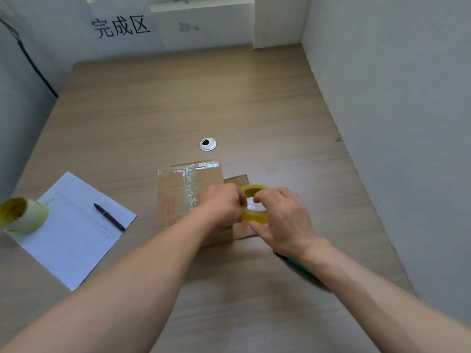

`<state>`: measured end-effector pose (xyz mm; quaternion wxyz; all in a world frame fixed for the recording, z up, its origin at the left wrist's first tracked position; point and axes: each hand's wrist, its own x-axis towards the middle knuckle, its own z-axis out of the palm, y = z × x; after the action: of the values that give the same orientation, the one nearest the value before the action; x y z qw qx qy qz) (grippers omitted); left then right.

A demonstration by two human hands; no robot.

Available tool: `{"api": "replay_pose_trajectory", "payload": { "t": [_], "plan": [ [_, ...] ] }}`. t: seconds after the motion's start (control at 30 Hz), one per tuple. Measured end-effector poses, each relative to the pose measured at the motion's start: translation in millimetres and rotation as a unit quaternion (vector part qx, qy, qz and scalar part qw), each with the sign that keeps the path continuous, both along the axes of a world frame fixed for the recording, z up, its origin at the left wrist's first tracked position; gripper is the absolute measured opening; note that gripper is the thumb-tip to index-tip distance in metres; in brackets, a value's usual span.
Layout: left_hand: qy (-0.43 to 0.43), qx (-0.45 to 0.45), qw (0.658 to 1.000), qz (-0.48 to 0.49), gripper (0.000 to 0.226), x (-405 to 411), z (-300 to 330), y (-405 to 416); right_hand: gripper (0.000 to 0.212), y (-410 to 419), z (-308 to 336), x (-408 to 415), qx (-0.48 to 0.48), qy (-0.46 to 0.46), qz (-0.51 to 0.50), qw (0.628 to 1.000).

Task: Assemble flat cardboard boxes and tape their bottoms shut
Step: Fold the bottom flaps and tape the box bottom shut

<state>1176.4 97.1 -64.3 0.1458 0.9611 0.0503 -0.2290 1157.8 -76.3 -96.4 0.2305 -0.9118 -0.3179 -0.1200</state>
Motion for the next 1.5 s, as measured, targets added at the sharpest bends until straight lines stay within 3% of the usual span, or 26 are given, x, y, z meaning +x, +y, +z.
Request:
{"api": "replay_pose_trajectory", "payload": {
  "t": [0.07,0.1,0.2,0.23,0.27,0.37,0.5,0.6,0.93,1.07,1.2,1.27,1.4,1.43,1.5],
  "plan": [
    [-0.002,-0.013,1.000,0.013,0.024,-0.2,-3.7,2.4,0.043,-29.8,-11.5,-19.1,0.049,0.014,-0.077,0.996],
    [-0.002,-0.019,1.000,0.018,0.024,-0.5,-4.9,3.1,0.043,-45.7,-20.1,-30.8,0.020,0.049,-0.120,0.991],
    [-0.002,-0.031,0.999,0.026,0.024,0.5,-4.1,3.0,0.047,-81.8,-51.5,-66.5,-0.186,0.220,-0.177,0.941],
    [0.002,-0.033,0.999,0.029,0.023,1.7,-2.9,2.6,0.045,-87.4,-61.1,-75.9,-0.215,0.247,-0.174,0.929],
    [0.005,-0.036,0.999,0.034,0.023,2.6,-1.4,2.1,0.043,-90.1,-66.9,-82.1,-0.206,0.263,-0.179,0.925],
    [0.014,-0.049,0.997,0.050,0.022,3.9,1.6,2.1,0.039,-84.8,-66.2,-92.8,-0.045,0.305,-0.201,0.930],
    [0.014,-0.056,0.997,0.052,0.023,4.0,3.1,2.1,0.040,-63.1,-49.2,-101.3,0.061,0.252,-0.110,0.960],
    [0.014,-0.058,0.997,0.054,0.023,3.3,3.8,2.0,0.040,-43.4,-39.0,-94.8,0.057,0.224,-0.056,0.971],
    [0.007,-0.058,0.997,0.056,0.022,2.4,3.7,1.7,0.045,-10.2,-40.7,-76.4,0.037,0.202,-0.031,0.978],
    [0.010,-0.054,0.997,0.056,0.023,2.2,2.9,1.4,0.043,-8.7,-54.6,-73.6,-0.047,0.200,-0.060,0.977],
    [0.014,-0.056,0.996,0.063,0.023,1.7,3.6,2.8,0.039,-29.1,-63.7,-66.8,-0.160,0.243,-0.124,0.949],
    [0.015,-0.059,0.996,0.062,0.023,1.7,2.8,3.0,0.037,-41.9,-62.1,-61.2,-0.197,0.220,-0.137,0.946],
    [0.010,-0.049,0.997,0.055,0.024,1.6,2.7,2.8,0.028,-36.2,-36.9,-41.8,0.054,0.012,-0.105,0.993],
    [0.010,-0.047,0.997,0.053,0.025,1.8,2.2,3.0,0.032,-27.1,-27.1,-33.1,0.075,-0.014,-0.083,0.994],
    [0.008,-0.045,0.998,0.044,0.026,1.4,2.8,2.5,0.045,-6.9,-10.6,-12.8,0.028,0.001,-0.043,0.999]
  ]
}}
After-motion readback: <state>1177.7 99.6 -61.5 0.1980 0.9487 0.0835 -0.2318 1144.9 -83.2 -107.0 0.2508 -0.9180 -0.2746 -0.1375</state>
